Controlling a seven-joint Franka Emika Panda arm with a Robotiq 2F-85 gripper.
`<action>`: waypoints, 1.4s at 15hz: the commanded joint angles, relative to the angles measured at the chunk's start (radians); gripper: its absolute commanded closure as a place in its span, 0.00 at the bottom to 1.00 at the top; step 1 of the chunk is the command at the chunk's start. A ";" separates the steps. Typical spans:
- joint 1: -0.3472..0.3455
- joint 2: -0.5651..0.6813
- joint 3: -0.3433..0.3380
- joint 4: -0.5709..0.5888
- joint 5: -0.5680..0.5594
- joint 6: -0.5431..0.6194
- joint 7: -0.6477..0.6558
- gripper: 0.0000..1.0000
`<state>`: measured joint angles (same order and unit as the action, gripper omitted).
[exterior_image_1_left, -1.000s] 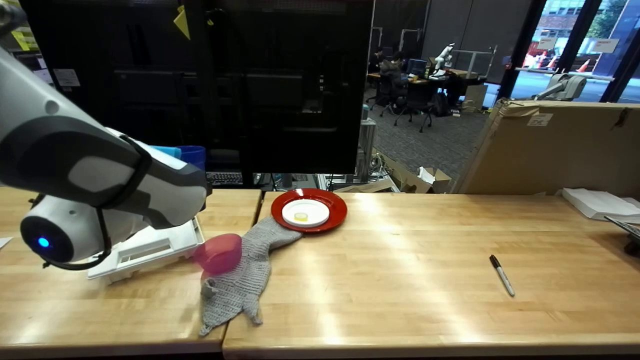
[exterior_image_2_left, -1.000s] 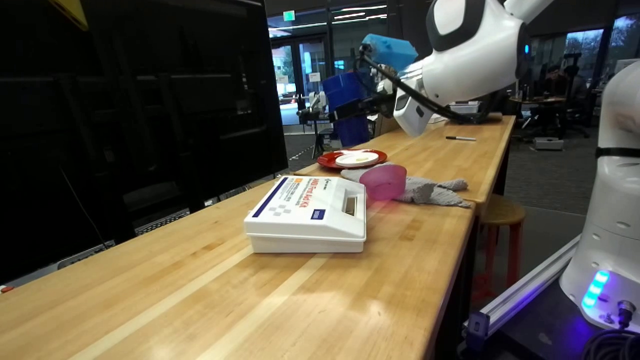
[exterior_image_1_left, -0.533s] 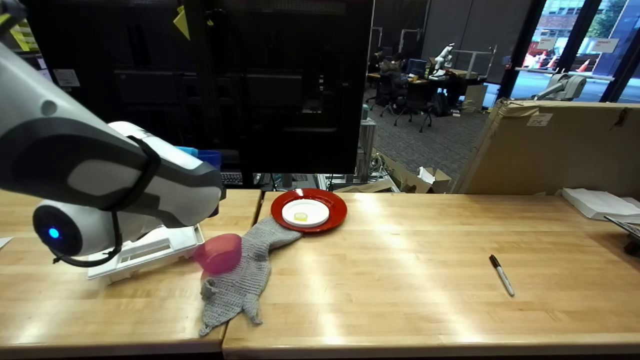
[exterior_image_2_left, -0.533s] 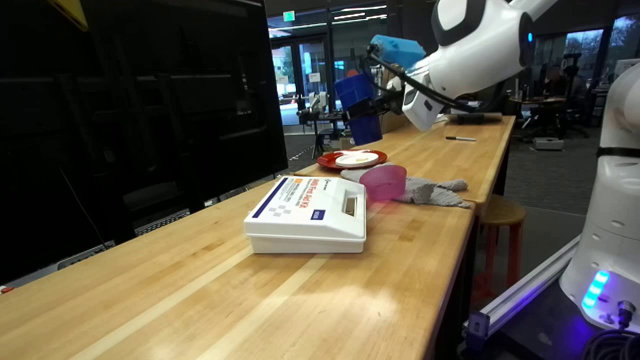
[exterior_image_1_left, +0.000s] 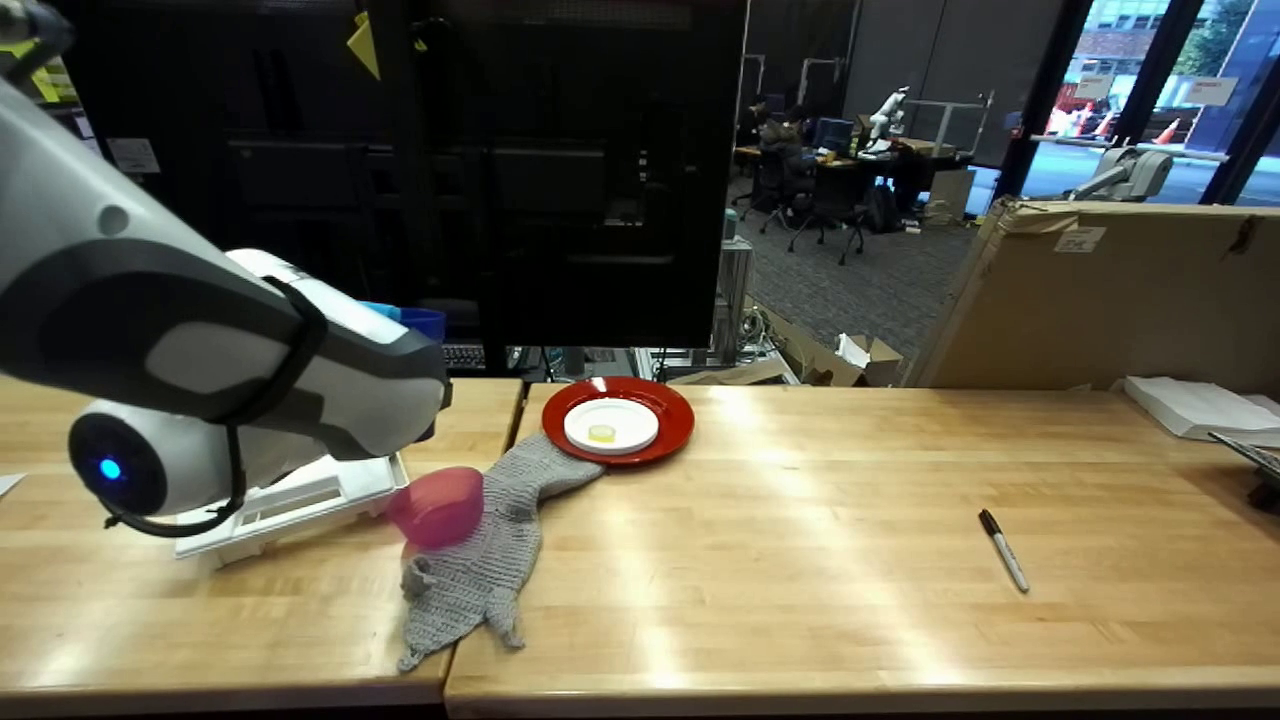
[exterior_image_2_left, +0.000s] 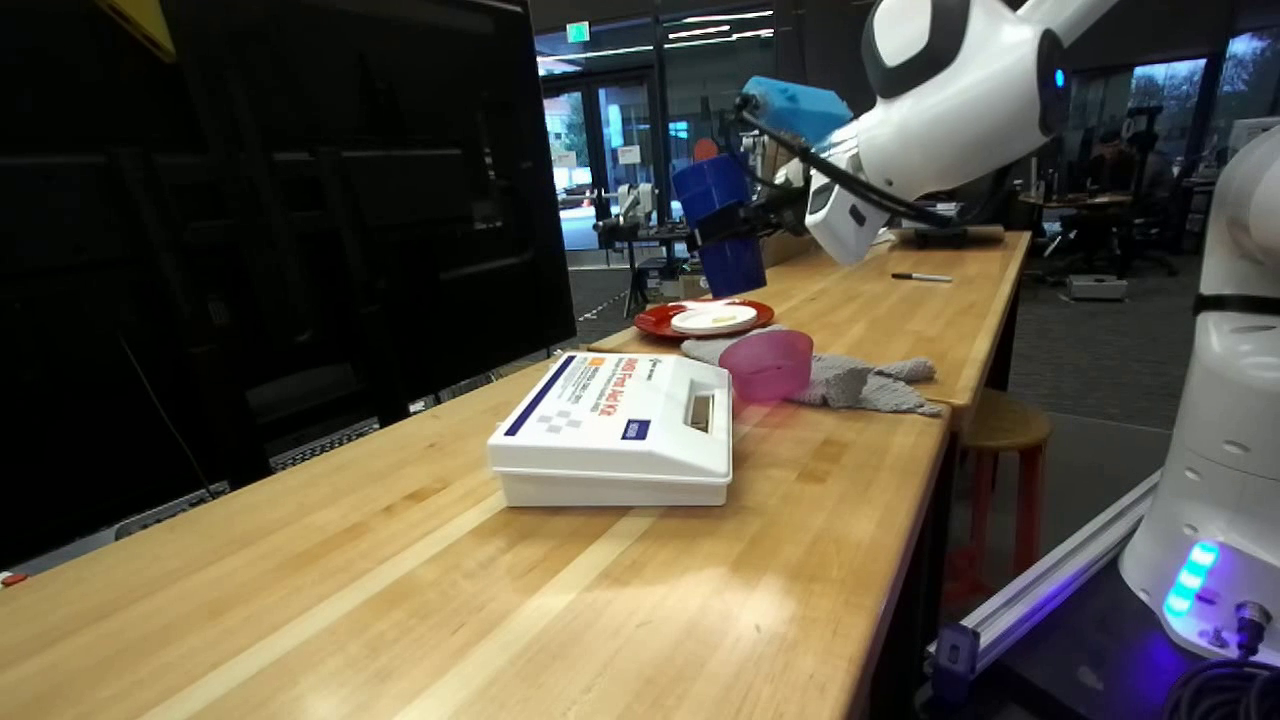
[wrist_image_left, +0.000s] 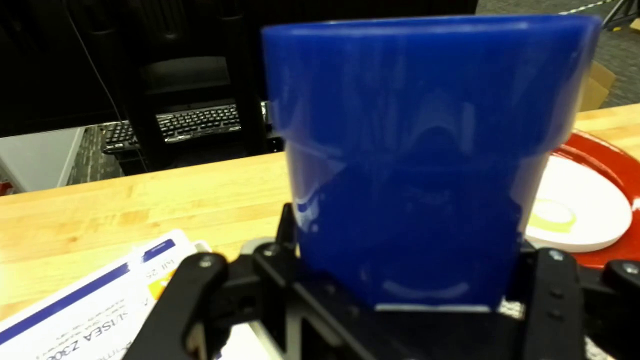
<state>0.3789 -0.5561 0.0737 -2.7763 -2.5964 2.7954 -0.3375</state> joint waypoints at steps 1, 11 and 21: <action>0.032 0.010 0.029 0.002 -0.008 0.002 0.124 0.42; -0.054 0.013 0.318 0.000 0.256 -0.050 0.209 0.42; -0.342 -0.015 0.787 0.000 0.602 -0.074 0.271 0.42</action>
<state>0.1240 -0.5275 0.7485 -2.7761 -2.0708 2.7248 -0.0971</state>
